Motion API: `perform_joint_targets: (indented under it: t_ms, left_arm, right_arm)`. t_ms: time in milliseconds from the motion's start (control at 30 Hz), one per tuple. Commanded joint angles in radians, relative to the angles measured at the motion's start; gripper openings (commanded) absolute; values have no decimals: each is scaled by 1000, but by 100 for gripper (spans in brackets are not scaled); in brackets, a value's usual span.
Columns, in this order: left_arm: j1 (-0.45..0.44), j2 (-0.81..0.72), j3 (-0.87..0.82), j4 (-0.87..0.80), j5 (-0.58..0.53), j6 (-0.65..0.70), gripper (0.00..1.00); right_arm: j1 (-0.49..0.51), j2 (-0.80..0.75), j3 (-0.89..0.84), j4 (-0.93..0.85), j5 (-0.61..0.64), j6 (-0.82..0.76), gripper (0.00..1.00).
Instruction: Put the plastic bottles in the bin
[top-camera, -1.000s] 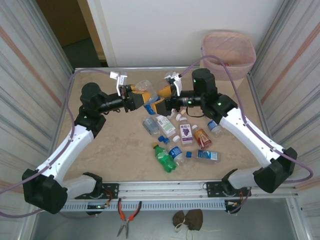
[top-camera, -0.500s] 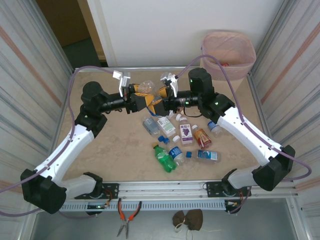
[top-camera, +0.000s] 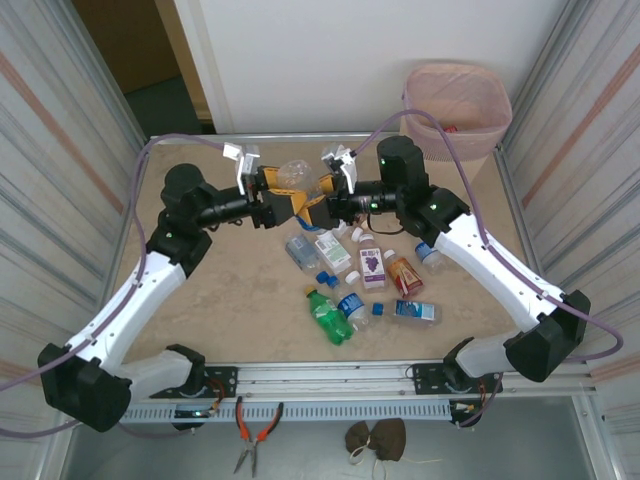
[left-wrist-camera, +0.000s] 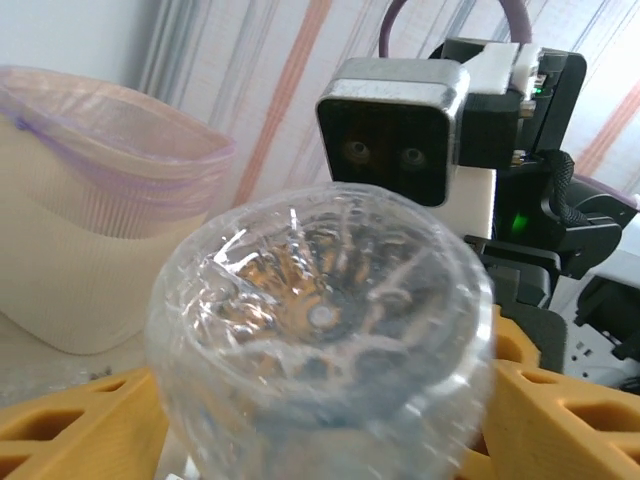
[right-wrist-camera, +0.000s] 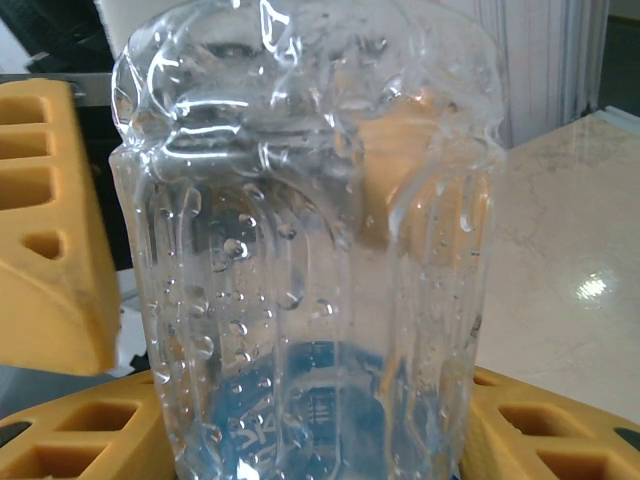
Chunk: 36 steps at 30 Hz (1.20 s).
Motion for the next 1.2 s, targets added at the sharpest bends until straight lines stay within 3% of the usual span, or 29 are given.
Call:
perform_joint_targets:
  t_ms: [0,133,400,633,867,1167]
  left_arm:
    - [7,-75,12,-69,-110,66,84]
    - [48,-148,-24,-131,-211,72,88]
    - [83,-210,-74,-171,-233,63,89]
    - [83,-205,-93,-164,-231,54,88]
    - [83,-203,-111,-147,-249,31,87]
    - [82,-201,-134,-148,-275,-1,86]
  right_arm:
    - [-47,-41,25,-9,41,-4,56]
    - [-148,-51,41,-29,62,6,56]
    - [-416,-32,143,-90,157,-7,57]
    - [-638,99,302,-148,258,-10,56]
    - [-758,298,532,-236,353,-37,55]
    - [-796,616,911,-462,501,-125,54]
